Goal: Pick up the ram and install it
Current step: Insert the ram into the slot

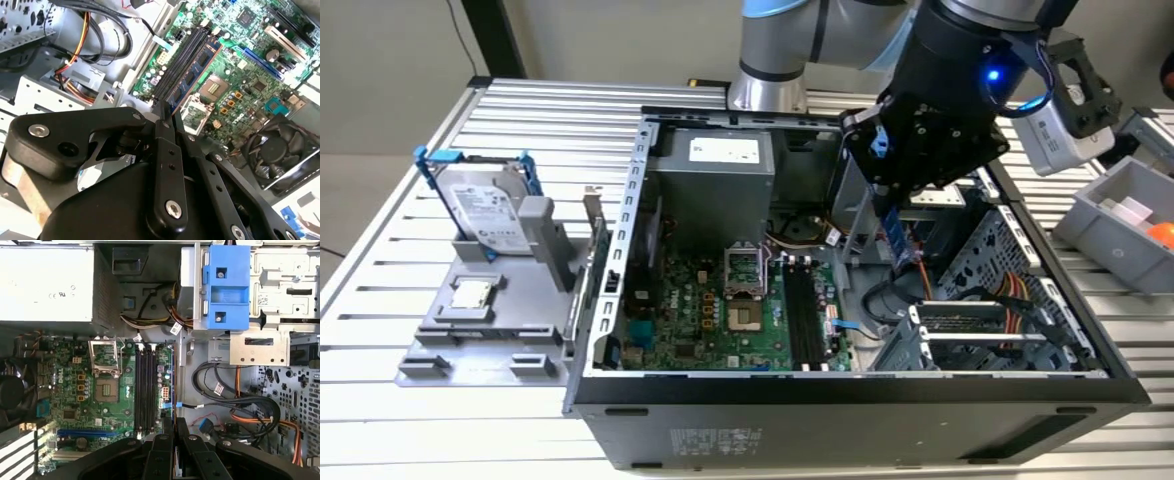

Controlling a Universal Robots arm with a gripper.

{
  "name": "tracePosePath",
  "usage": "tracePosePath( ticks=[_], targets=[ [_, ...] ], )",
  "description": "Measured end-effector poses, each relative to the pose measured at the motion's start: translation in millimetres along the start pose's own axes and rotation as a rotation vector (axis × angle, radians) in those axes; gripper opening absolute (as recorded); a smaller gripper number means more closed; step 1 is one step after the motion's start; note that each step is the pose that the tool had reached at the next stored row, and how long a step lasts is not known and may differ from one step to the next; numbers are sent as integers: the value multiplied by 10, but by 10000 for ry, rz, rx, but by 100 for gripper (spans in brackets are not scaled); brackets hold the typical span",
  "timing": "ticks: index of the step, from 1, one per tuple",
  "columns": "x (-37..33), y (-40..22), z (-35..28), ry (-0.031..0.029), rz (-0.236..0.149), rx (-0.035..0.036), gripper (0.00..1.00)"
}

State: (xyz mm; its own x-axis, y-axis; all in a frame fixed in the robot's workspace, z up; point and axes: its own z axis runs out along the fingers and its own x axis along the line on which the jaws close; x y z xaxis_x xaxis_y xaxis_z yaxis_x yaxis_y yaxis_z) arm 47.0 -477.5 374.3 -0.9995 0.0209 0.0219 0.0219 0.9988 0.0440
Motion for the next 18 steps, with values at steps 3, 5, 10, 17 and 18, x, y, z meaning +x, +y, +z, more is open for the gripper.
tracePosePath(
  ticks=[3, 5, 10, 17, 18],
  targets=[
    [0, -2, 1, -10, 232, -4, 0],
    [0, -2, 3, -17, 379, -9, 0],
    [0, -3, 4, -30, 676, -14, 0],
    [0, -3, 14, -34, 720, -13, 0],
    [0, -3, 17, -33, 686, -10, 0]
  ],
)
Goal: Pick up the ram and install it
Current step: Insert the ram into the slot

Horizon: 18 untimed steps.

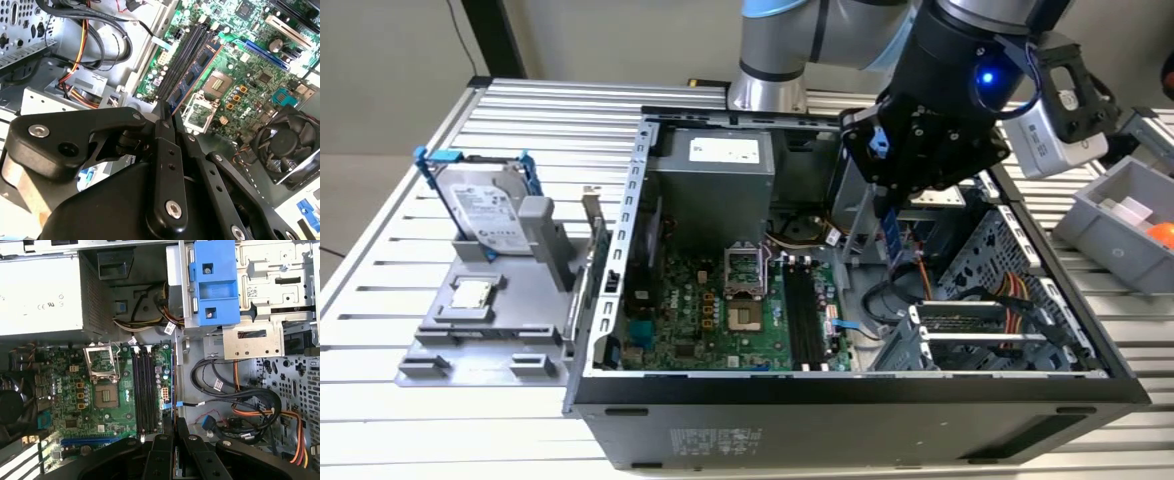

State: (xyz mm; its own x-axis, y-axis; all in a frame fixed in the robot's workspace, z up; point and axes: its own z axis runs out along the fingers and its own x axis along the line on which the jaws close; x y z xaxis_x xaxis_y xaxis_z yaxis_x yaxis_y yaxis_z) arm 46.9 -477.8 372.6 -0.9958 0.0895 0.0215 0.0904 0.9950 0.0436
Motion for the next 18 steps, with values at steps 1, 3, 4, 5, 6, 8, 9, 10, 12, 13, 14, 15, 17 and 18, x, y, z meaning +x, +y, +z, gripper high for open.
tracePosePath(
  ticks=[1, 3, 4, 5, 6, 8, 9, 10, 12, 13, 14, 15, 17, 18],
  targets=[
    [0, 0, 3, 0, -25, 1, 0],
    [-1, 0, 9, -1, -63, 5, 0],
    [-1, -1, 12, -3, -78, 6, 0],
    [-1, -1, 15, -3, -91, 8, 0],
    [-1, -1, 18, -5, -99, 10, 0],
    [-1, -1, 24, -12, -110, 10, 0],
    [-1, -1, 28, -18, -116, 9, 0],
    [-1, -1, 31, -24, -124, 9, 0],
    [-1, -2, 35, -29, -133, 10, 0],
    [-1, -2, 38, -30, -135, 9, 0],
    [-1, -2, 39, -30, -135, 9, 0],
    [-1, -2, 39, -30, -135, 9, 0],
    [-1, -2, 41, -30, -135, 9, 0],
    [-1, -1, 44, -30, -135, 7, 0]
  ],
)
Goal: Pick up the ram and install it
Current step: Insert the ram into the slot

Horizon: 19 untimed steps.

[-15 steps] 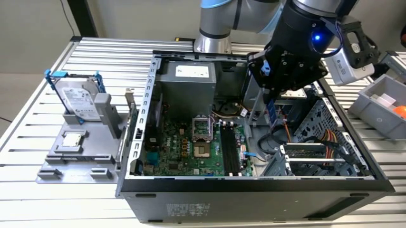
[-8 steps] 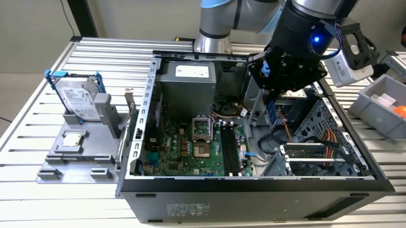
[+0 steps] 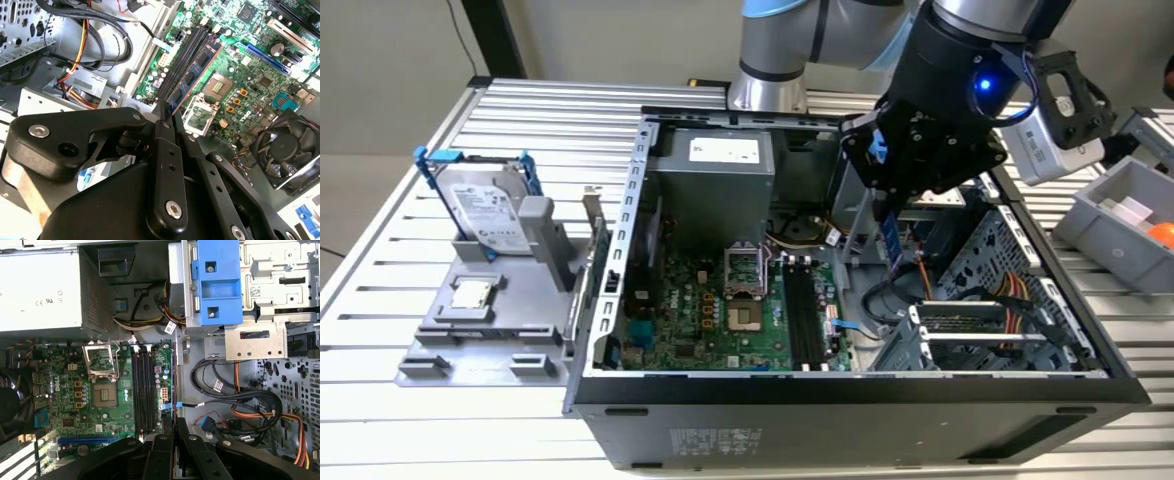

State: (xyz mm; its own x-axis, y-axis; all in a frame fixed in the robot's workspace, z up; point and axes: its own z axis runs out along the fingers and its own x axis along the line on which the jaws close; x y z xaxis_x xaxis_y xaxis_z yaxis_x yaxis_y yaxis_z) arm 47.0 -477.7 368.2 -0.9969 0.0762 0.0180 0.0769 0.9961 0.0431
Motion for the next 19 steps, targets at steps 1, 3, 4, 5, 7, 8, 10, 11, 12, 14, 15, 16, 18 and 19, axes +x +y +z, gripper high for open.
tracePosePath(
  ticks=[1, 3, 4, 5, 7, 8, 10, 11, 12, 14, 15, 16, 18, 19],
  targets=[
    [0, 0, 4, 0, 0, 0, 0],
    [0, -1, 13, -1, 0, 13, 0],
    [0, -1, 20, -1, 0, 23, 0],
    [0, -2, 26, -3, 1, 36, 0],
    [0, -1, 43, -6, 2, 78, 0],
    [-1, 0, 55, -9, 2, 107, 0],
    [-1, 1, 78, -17, 2, 165, 0],
    [-1, 1, 92, -21, 3, 200, 0],
    [-1, 1, 108, -25, 4, 234, 0],
    [-2, 2, 134, -31, 4, 312, 0],
    [-2, 1, 149, -34, 4, 343, 0],
    [-2, 0, 159, -37, 5, 382, 0],
    [-2, 1, 170, -46, 8, 502, 0],
    [-2, 0, 171, -46, 7, 512, 0]
  ],
)
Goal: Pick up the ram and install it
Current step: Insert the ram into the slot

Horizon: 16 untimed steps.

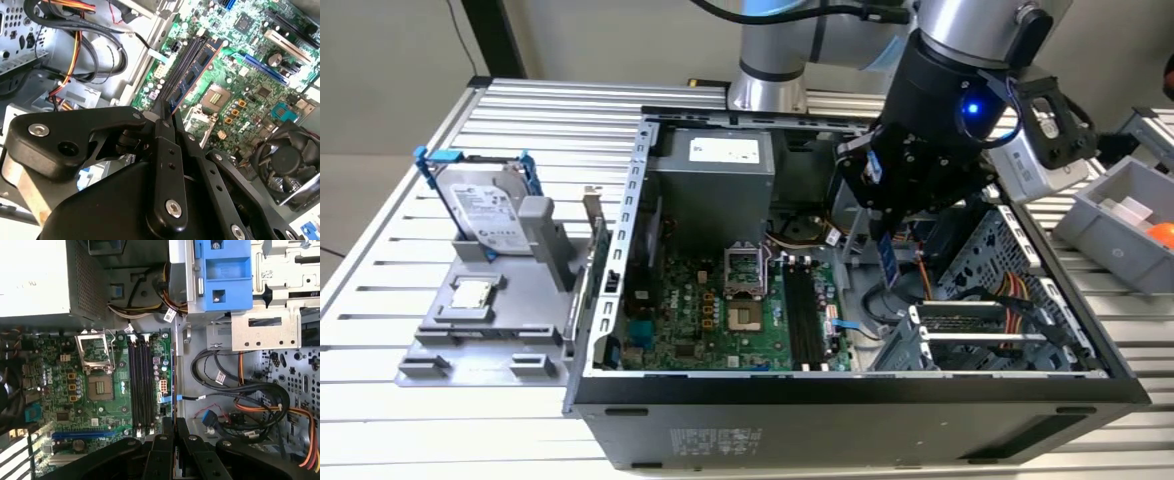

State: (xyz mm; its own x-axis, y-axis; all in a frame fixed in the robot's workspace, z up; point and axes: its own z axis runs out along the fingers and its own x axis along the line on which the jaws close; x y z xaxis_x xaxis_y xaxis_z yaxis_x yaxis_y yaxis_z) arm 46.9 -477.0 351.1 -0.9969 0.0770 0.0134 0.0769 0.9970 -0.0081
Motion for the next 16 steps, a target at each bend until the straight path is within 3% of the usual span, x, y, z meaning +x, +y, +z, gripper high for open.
tracePosePath(
  ticks=[6, 16],
  targets=[
    [10, 0, 34, -9, -1, 12, 0],
    [20, 1, 178, -9, 0, 13, 0]
  ],
)
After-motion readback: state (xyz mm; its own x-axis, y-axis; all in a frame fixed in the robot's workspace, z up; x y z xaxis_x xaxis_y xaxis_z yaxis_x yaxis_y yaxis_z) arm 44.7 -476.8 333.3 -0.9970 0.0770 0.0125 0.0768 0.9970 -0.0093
